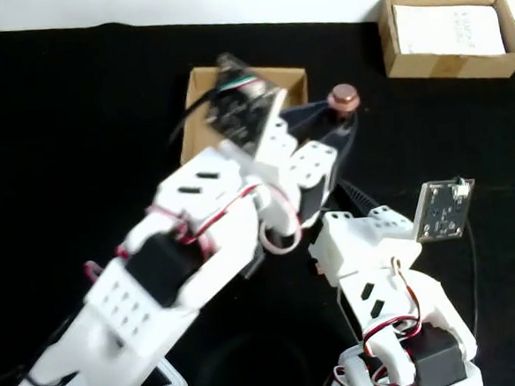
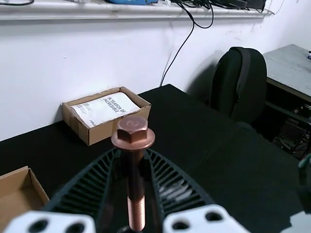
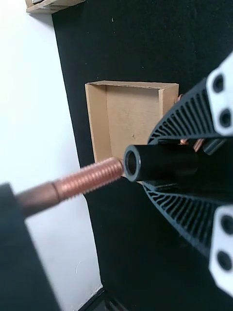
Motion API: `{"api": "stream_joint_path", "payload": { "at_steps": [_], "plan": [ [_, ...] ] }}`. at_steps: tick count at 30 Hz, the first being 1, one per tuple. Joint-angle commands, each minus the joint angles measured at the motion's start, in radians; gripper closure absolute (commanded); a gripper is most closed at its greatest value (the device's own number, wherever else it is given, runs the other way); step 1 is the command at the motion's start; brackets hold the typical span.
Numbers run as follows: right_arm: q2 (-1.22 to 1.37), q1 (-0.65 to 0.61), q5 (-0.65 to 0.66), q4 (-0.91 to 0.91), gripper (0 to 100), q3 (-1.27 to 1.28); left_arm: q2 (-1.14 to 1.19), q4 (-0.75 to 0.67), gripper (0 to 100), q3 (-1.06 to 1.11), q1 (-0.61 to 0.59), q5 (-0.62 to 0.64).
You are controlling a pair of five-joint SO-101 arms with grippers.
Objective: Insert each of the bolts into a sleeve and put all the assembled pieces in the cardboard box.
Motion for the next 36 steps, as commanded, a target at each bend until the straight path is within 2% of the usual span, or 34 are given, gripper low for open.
{"api": "stream_joint_path", "payload": {
  "at_steps": [1, 16, 23, 36],
  "plan": [
    [-0.007, -0.008, -0.005, -0.021, 99.2, -0.008, 0.013, -0.051, 99, -0.008, 0.007, 0.0],
    [-0.008, -0.004, -0.003, -0.021, 99.2, -0.013, 0.062, -0.054, 99, -0.021, -0.028, -0.002],
    [-0.008, -0.004, -0.003, -0.021, 99.2, -0.005, -0.01, -0.052, 99, -0.013, -0.024, -0.075],
    [-0.008, -0.002, -0.002, -0.021, 99.2, -0.007, -0.007, 0.057, 99, 0.03, -0.022, -0.072]
  ]
}}
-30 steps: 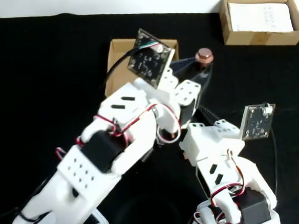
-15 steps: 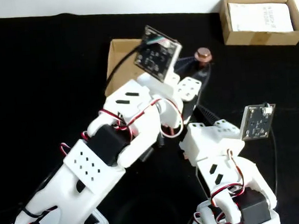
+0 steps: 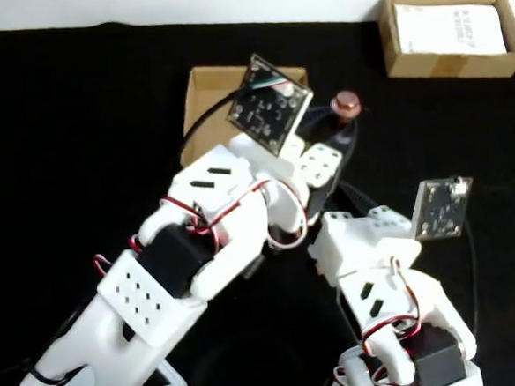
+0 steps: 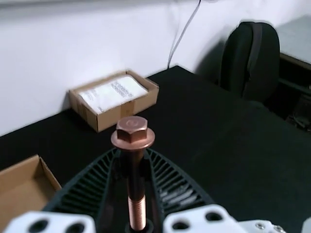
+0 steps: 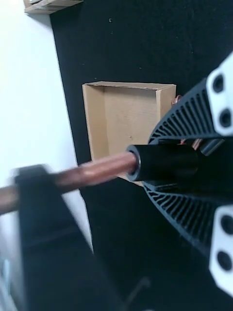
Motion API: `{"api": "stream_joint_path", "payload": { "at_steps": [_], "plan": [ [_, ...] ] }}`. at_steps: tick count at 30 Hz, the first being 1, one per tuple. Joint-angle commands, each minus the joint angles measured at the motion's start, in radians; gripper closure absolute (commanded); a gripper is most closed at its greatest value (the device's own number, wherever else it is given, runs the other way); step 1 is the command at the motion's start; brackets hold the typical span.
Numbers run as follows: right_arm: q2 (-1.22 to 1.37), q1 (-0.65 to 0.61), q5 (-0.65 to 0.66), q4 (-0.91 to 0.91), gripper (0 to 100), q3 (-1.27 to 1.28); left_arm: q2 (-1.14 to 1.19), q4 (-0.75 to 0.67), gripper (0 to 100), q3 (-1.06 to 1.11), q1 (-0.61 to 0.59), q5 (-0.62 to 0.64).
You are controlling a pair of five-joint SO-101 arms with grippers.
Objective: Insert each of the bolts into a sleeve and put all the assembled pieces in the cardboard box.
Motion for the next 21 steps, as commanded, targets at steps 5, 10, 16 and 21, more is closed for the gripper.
{"api": "stream_joint_path", "payload": {
  "at_steps": [5, 10, 16, 21],
  "plan": [
    [-0.008, -0.002, 0.0, -0.021, 99.2, -0.013, -0.025, 0.011, 99, 0.024, -0.012, -0.005],
    [-0.008, -0.002, 0.0, -0.021, 99.2, -0.012, -0.025, 0.1, 99, 0.024, -0.012, -0.006],
    [-0.007, -0.002, 0.052, -0.021, 99.2, -0.015, -0.033, 0.272, 90, 0.022, -0.021, -0.009],
    [-0.007, -0.002, 0.064, -0.024, 99.2, -0.015, -0.035, 0.463, 70, -0.021, -0.019, -0.003]
  ]
}}
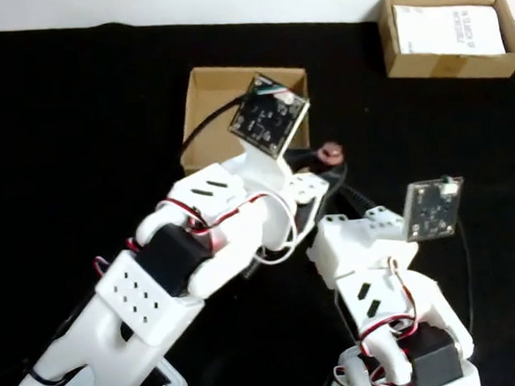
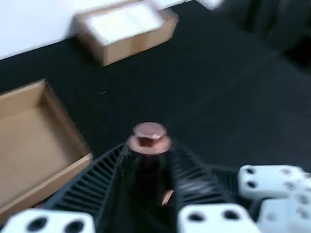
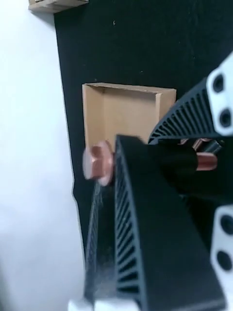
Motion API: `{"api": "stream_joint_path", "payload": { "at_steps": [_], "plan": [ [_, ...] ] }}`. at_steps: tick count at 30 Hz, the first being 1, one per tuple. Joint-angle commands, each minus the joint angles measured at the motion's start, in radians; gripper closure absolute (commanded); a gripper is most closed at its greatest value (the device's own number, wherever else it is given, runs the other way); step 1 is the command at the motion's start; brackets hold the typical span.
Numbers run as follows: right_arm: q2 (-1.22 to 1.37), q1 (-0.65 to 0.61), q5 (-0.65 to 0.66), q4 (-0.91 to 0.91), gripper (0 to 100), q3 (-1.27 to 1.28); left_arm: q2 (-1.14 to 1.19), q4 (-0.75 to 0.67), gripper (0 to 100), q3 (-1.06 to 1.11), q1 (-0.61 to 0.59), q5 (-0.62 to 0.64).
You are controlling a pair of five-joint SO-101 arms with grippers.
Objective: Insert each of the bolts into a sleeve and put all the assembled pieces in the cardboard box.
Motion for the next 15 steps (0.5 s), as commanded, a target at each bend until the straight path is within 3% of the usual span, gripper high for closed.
{"api": "stream_joint_path", "payload": {
  "at_steps": [1, 5, 9, 15],
  "plan": [
    [-0.008, 0.007, 0.003, -0.025, 99.2, -0.018, -0.021, 0.11, 70, -0.048, -0.004, -0.003],
    [0.001, 0.068, -0.003, -0.027, 99.2, -0.012, -0.021, 0.203, 74, -0.136, -0.005, -0.008],
    [0.094, 0.13, -0.14, -0.021, 99.2, -0.025, -0.021, 0.321, 81, -0.24, 0.002, -0.005],
    [0.364, 0.153, -0.176, 0.061, 99.2, -0.364, -0.021, 0.47, 100, -0.38, -0.054, -0.008]
  ]
}}
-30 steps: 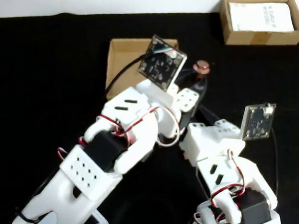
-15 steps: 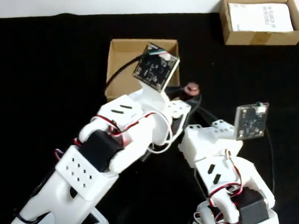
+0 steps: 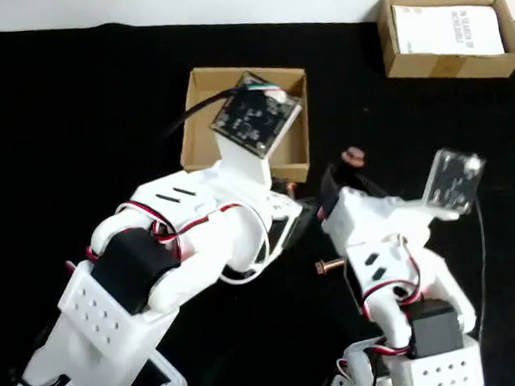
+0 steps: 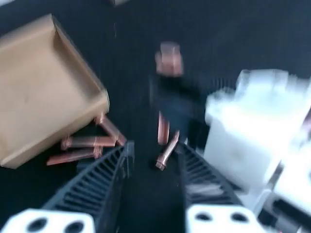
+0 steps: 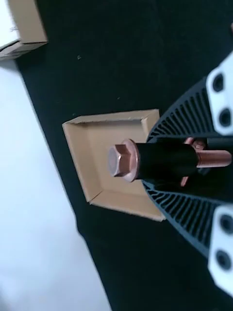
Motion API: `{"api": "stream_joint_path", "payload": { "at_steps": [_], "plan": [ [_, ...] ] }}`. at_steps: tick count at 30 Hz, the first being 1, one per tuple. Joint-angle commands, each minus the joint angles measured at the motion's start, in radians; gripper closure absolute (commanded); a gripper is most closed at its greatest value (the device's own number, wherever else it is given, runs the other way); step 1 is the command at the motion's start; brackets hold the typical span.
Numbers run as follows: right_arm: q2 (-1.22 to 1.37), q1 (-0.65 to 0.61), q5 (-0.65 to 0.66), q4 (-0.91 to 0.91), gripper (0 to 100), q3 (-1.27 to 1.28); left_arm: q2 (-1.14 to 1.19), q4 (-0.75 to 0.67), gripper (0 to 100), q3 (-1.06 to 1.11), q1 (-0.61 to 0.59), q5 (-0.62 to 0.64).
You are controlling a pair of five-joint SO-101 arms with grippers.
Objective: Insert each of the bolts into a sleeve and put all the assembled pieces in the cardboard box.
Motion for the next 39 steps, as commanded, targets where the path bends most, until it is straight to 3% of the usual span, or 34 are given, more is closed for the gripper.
{"api": "stream_joint_path", "payload": {
  "at_steps": [1, 5, 8, 13, 18, 22, 26, 32, 39],
  "plan": [
    [0.166, 0.018, -0.014, 0.039, 99.2, -0.274, -0.019, 0.087, 98, -0.11, -0.064, -0.005],
    [0.406, 0.016, -0.008, 0.13, 99.2, -0.507, -0.019, 0.186, 99, -0.185, -0.202, -0.003],
    [0.604, 0.015, 0.021, 0.209, 99.2, -0.684, -0.021, 0.258, 99, -0.2, -0.369, -0.002],
    [0.921, -0.028, 0.255, 0.349, 99.2, -0.998, -0.021, 0.308, 99, -0.136, -0.707, -0.002],
    [1.176, -0.036, 0.522, 0.437, 99.2, -1.257, -0.019, 0.305, 99, 0.062, -0.918, 0.0],
    [1.34, -0.056, 0.71, 0.43, 99.2, -1.395, -0.019, 0.305, 99, 0.275, -0.974, 0.0],
    [1.491, -0.114, 0.764, 0.43, 99.2, -1.503, -0.019, 0.264, 99, 0.51, -0.977, 0.0],
    [1.682, -0.176, 0.867, 0.429, 99.2, -1.586, -0.019, 0.035, 99, 0.782, -0.98, 0.0],
    [1.914, -0.186, 0.991, 0.326, 99.2, -1.73, -0.019, -0.219, 99, 0.921, -0.978, 0.0]
  ]
}}
